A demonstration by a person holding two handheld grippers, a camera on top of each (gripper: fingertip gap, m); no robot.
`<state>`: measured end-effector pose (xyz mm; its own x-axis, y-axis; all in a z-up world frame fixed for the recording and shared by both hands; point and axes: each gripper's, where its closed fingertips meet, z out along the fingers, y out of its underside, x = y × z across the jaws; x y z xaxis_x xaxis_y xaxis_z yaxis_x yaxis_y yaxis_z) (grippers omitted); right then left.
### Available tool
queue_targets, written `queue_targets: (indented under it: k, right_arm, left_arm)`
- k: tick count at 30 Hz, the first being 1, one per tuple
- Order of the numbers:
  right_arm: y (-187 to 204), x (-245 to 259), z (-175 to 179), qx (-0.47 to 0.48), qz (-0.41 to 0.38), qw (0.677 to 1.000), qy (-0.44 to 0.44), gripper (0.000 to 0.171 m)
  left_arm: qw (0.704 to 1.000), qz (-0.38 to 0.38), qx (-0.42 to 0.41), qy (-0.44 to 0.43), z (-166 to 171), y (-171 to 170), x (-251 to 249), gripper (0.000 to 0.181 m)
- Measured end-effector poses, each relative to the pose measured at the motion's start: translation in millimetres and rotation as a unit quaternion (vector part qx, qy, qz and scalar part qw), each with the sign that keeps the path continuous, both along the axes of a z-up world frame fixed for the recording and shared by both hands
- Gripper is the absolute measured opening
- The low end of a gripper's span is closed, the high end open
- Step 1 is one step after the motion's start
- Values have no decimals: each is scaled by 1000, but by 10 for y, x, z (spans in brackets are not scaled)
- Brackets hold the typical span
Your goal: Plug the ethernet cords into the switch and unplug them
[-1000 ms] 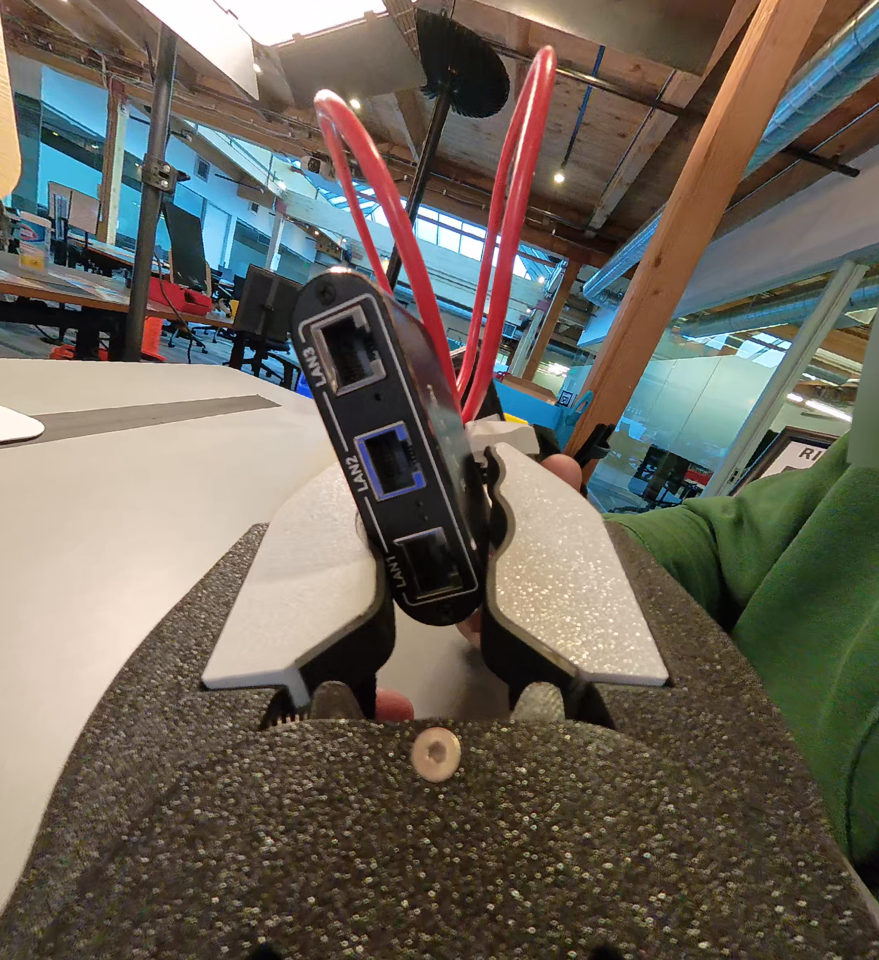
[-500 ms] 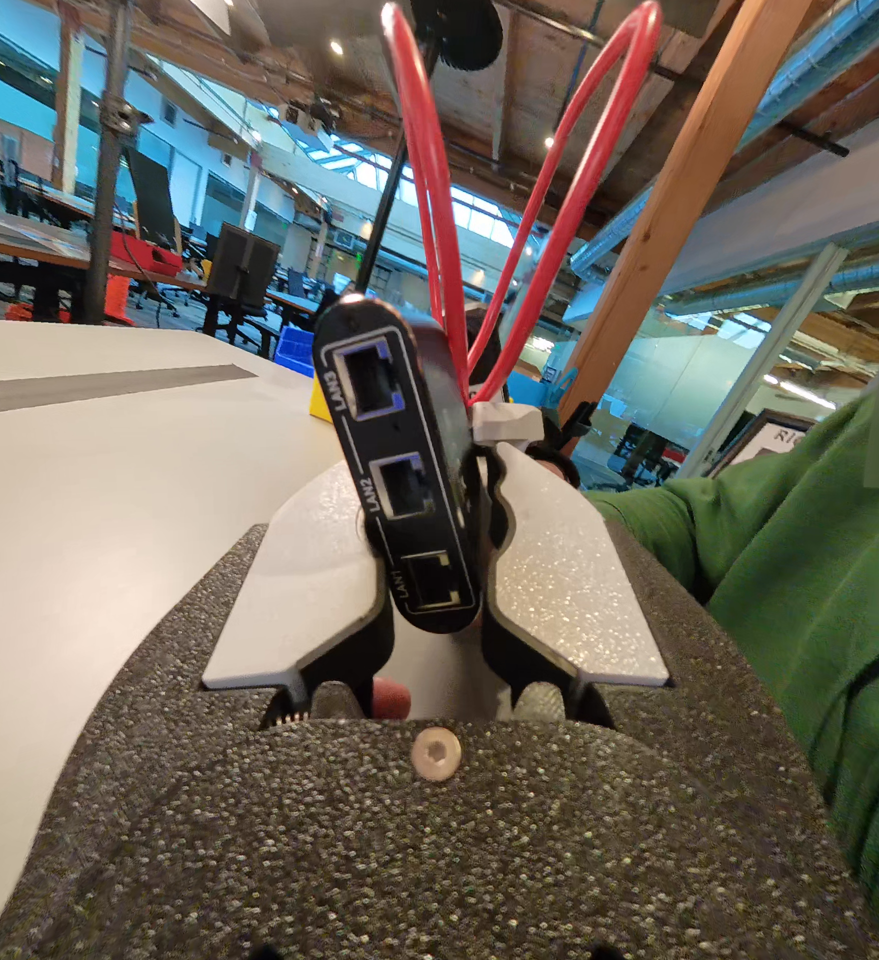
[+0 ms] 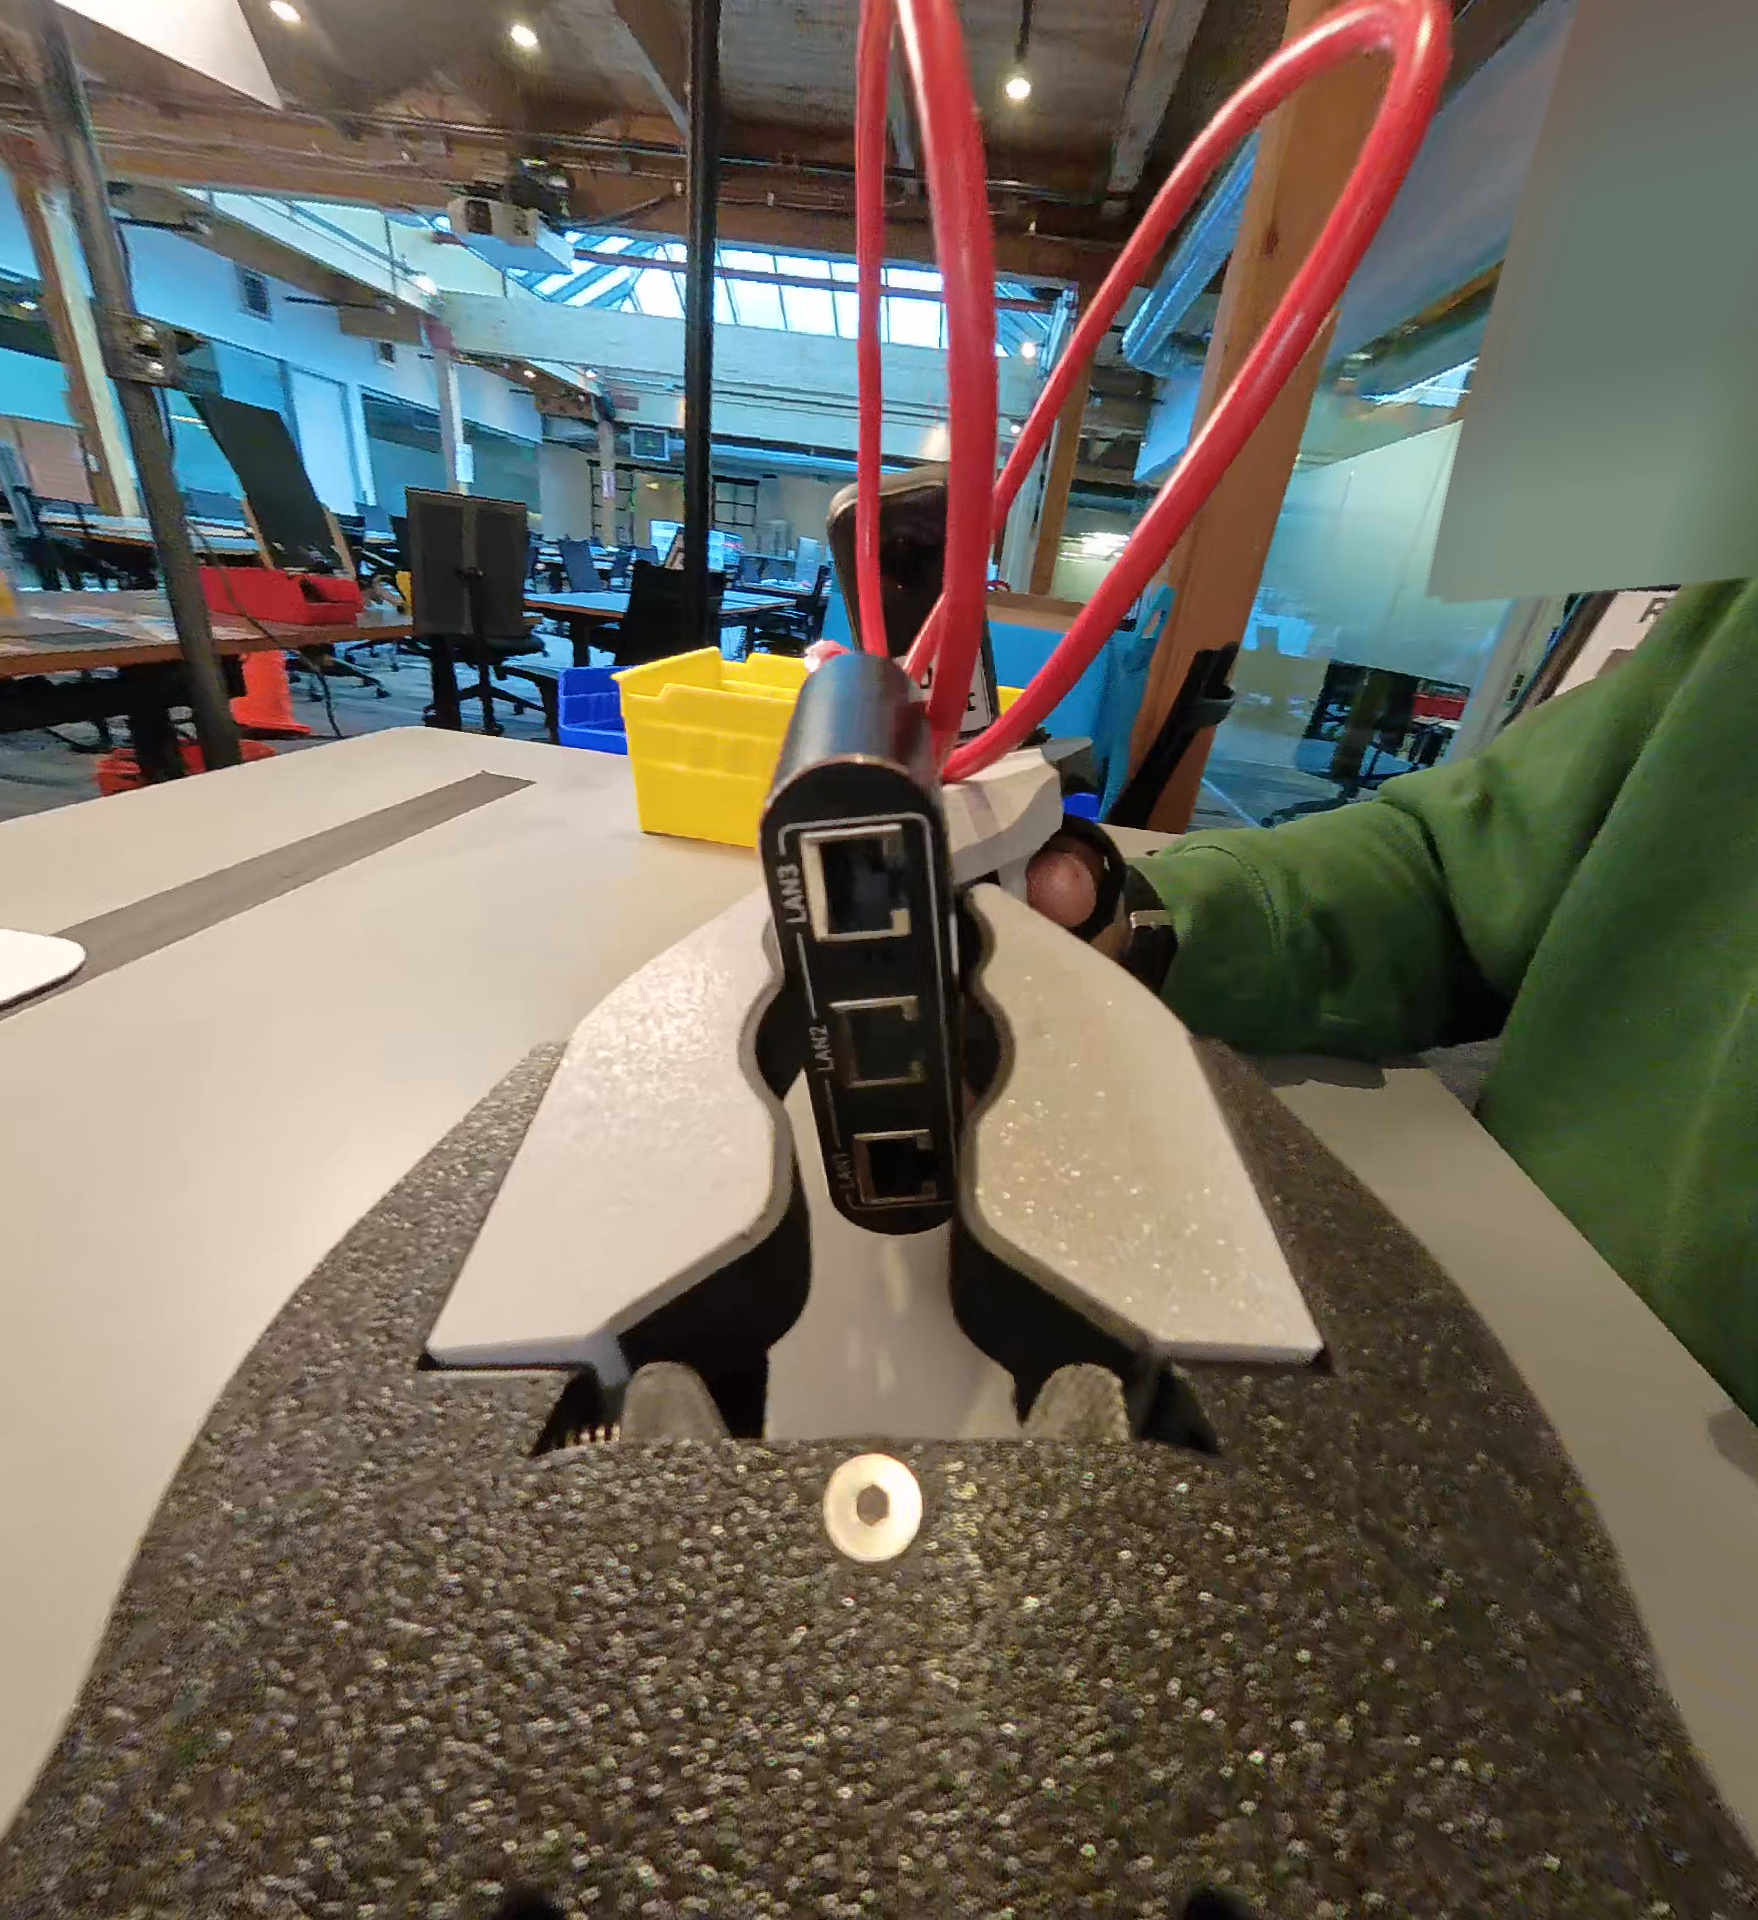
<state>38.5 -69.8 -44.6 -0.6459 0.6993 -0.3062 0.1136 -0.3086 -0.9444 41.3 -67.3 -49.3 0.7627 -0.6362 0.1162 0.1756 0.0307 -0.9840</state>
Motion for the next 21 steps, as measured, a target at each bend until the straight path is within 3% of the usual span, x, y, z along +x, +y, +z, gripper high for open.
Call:
queue_targets:
  k: [7, 21]
  right_arm:
    - [81, -59, -42, -12, -27, 1000, -8, 21]
    - [151, -93, -70, -52, -28, 998, -25, 21]
  left_arm:
    - [998, 49, -12, 26, -31, 44, -55, 27]
    - [996, 41, -54, -52, -60, 84, -95, 27]
